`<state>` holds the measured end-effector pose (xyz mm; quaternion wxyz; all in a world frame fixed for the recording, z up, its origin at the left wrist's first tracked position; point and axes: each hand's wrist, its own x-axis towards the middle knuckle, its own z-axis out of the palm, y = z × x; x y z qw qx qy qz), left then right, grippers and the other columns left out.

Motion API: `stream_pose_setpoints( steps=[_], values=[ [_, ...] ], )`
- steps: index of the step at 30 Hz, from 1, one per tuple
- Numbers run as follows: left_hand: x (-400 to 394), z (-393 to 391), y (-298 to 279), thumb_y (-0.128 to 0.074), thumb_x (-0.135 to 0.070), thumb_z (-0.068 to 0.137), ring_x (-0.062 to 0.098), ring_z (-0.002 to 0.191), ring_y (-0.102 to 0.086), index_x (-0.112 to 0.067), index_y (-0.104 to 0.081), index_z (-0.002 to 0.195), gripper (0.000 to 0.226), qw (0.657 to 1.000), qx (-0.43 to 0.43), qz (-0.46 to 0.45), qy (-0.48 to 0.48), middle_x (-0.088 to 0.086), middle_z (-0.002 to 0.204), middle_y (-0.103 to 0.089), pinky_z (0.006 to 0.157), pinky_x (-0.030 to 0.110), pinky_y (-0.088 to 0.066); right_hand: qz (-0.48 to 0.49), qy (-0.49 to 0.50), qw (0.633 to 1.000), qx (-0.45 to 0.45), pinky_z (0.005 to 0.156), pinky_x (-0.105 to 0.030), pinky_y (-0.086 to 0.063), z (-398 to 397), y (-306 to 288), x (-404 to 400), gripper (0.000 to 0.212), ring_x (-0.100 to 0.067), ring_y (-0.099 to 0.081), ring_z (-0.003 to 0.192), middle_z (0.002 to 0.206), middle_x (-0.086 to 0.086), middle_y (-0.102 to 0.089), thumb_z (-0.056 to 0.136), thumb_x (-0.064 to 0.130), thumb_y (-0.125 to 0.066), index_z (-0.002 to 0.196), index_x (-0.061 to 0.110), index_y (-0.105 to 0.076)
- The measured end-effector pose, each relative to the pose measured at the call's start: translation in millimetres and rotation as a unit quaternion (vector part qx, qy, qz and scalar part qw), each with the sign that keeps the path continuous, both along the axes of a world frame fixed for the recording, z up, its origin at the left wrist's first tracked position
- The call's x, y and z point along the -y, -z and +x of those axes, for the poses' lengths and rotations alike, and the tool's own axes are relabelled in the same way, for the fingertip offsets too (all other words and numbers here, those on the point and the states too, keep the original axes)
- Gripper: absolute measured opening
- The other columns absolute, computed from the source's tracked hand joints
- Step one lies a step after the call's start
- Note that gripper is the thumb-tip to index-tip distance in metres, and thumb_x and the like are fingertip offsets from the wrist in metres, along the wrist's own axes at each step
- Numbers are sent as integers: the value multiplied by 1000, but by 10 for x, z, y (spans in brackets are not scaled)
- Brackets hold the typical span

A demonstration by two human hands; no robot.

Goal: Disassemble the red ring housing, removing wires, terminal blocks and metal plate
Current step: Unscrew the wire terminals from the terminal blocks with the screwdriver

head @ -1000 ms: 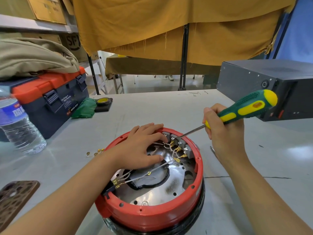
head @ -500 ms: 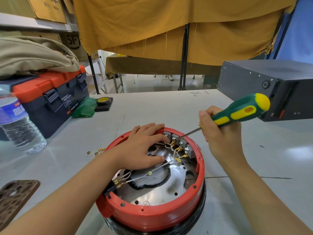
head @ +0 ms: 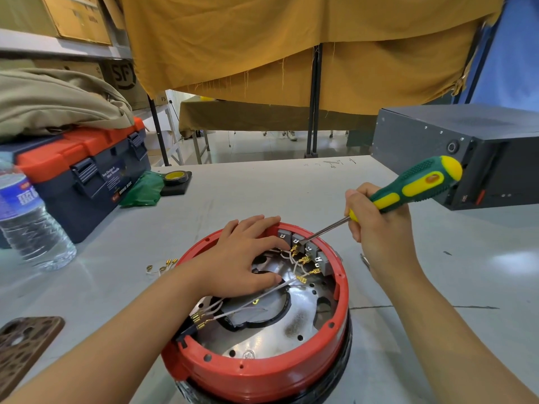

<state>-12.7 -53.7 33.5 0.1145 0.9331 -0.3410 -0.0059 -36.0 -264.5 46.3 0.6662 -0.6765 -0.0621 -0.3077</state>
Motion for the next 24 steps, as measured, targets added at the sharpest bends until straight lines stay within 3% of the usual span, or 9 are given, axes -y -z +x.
stream_pose_setpoints(
  steps=[11,17,21,24],
  values=[
    [-2,2,5,-57,-45,86,8,145,2,-45,-44,128,43,1000,1,0,-1,-17,157,-5,118,47,-2,95,-4,994,-53,36,-11,-25,44,-15,16,28,-4,-29,35,38,9,-32,87,2,-49,60,7,-40],
    [-8,3,7,-58,-44,86,7,145,1,-45,-43,128,45,1000,0,-11,1,-16,157,-8,118,47,-3,39,8,999,-11,37,-11,-28,1,-8,-3,35,-5,-33,34,36,11,-35,88,2,-51,55,8,-41],
    [-11,-1,-7,-54,-49,85,7,145,0,-45,-41,126,44,1000,-6,-17,3,-16,157,-8,118,47,-4,-11,-1,1000,16,39,-10,-28,-52,-20,-42,31,-5,-34,35,36,10,-34,81,18,-52,54,9,-41],
    [-8,-6,-5,-57,-46,86,7,145,0,-44,-43,123,39,1000,-6,-19,2,-16,157,-8,118,47,-4,-6,-5,1000,4,38,-10,-27,-48,-25,-41,30,-5,-34,35,36,10,-34,81,17,-52,54,9,-40]
  ],
)
